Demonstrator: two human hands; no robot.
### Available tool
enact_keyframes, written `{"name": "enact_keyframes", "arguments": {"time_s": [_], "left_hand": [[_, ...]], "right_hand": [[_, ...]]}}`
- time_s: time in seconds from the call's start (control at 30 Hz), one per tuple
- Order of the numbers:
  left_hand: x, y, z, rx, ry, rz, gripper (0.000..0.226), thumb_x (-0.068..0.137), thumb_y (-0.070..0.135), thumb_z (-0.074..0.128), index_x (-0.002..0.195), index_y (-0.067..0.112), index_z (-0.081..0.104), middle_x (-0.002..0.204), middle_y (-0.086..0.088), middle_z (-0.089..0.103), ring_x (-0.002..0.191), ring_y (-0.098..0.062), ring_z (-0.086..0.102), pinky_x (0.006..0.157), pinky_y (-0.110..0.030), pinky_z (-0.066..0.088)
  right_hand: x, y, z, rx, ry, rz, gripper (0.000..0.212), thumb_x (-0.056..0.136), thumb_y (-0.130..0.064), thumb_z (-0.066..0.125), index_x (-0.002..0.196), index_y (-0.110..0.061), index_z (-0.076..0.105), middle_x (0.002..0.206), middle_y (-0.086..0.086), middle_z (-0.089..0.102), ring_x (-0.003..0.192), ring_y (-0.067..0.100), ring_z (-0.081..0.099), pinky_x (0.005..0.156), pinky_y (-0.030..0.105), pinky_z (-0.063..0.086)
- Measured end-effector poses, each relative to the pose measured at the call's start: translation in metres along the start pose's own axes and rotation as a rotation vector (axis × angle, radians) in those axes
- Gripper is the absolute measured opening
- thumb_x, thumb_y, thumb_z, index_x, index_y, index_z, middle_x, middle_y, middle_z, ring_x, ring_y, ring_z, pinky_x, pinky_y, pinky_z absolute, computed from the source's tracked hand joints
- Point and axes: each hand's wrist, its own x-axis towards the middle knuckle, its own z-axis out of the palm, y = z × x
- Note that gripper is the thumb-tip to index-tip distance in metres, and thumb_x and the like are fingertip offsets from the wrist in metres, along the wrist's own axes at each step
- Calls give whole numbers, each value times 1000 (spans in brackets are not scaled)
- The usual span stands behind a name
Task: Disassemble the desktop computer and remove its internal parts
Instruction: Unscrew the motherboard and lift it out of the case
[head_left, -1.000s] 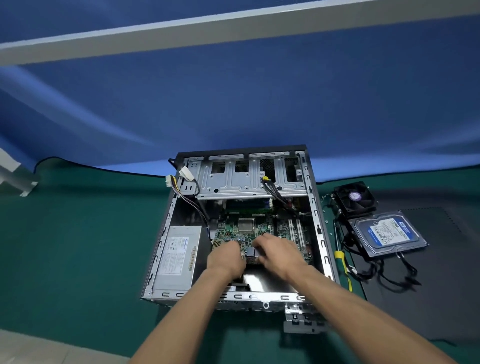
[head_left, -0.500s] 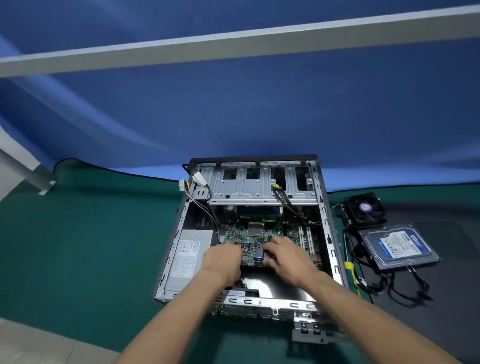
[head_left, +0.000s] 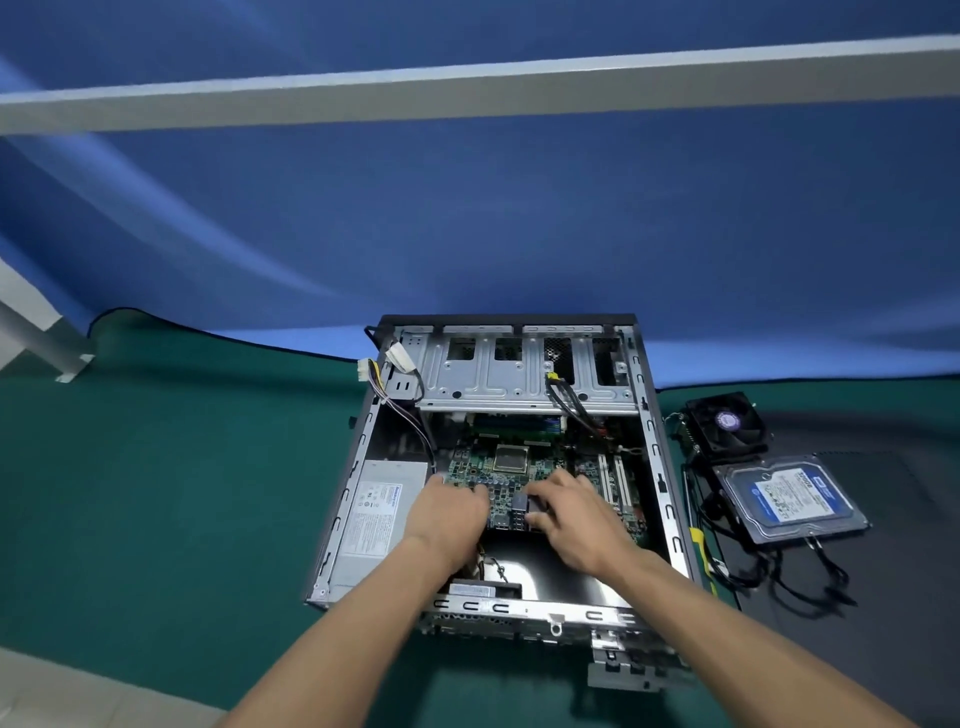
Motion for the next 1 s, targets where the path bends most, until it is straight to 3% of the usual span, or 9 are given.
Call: {"name": "enact_keyframes", "arguments": {"time_s": [0.17, 0.3, 0.47, 0.6, 0.67, 0.77, 0.9, 1.0], "left_hand": [[-1, -6, 6, -25, 88, 47, 31, 87, 19, 59, 117, 14, 55, 113, -7, 62, 111, -25, 49, 97, -37, 33], [-7, -14, 2, -60, 133, 87, 26, 84, 18, 58, 109, 10, 60, 117, -9, 48, 110, -24, 42, 94, -34, 35], [-12, -26, -7, -133, 27, 199, 39, 88, 41, 45, 99, 8, 62, 119, -10, 49, 110, -22, 43, 98, -37, 35], [-4, -28, -10, -121, -20, 161, 41, 96, 43, 42, 75, 12, 59, 126, -10, 54, 114, -24, 51, 106, -39, 34], [0, -23, -8, -1, -15, 157, 23, 89, 32, 58, 94, 10, 64, 131, -10, 51, 120, -25, 46, 108, -40, 30], [3, -13, -2, 224, -42, 148, 35, 85, 26, 63, 116, 8, 58, 131, -14, 48, 119, -29, 42, 105, -42, 29], [6, -12, -1, 293, 71, 123, 27, 90, 18, 55, 114, 5, 53, 113, -13, 57, 101, -27, 49, 95, -39, 36], [7, -17, 2, 198, 119, 111, 44, 84, 27, 65, 116, 2, 46, 110, -14, 55, 100, -28, 51, 94, -42, 36]], "right_hand": [[-4, -4, 1, -65, 5, 42, 45, 96, -34, 49, 139, -26, 42, 125, -5, 47, 111, 12, 40, 99, 35, 39], [-6, -11, 3, -122, 32, 61, 43, 98, -34, 46, 139, -25, 41, 126, -2, 48, 112, 15, 41, 95, 35, 42], [-11, -14, 6, -228, 34, 68, 43, 100, -29, 42, 142, -22, 38, 131, 3, 47, 116, 19, 43, 93, 34, 44], [-10, -17, 7, -256, 40, 70, 43, 100, -26, 42, 142, -22, 36, 132, 3, 46, 118, 19, 42, 92, 32, 42], [-10, -16, 7, -252, 53, 70, 43, 100, -27, 42, 142, -22, 37, 132, 2, 47, 117, 17, 42, 92, 30, 42], [-12, -12, 7, -234, 103, 75, 40, 101, -30, 41, 141, -24, 39, 129, -1, 47, 115, 15, 41, 90, 28, 42], [-13, -5, 8, -143, 160, 90, 40, 100, -30, 42, 140, -26, 42, 123, -4, 48, 112, 11, 40, 93, 25, 40], [-14, -3, 8, -94, 195, 88, 40, 99, -33, 42, 139, -26, 43, 121, -5, 48, 114, 10, 39, 92, 24, 40]]}}
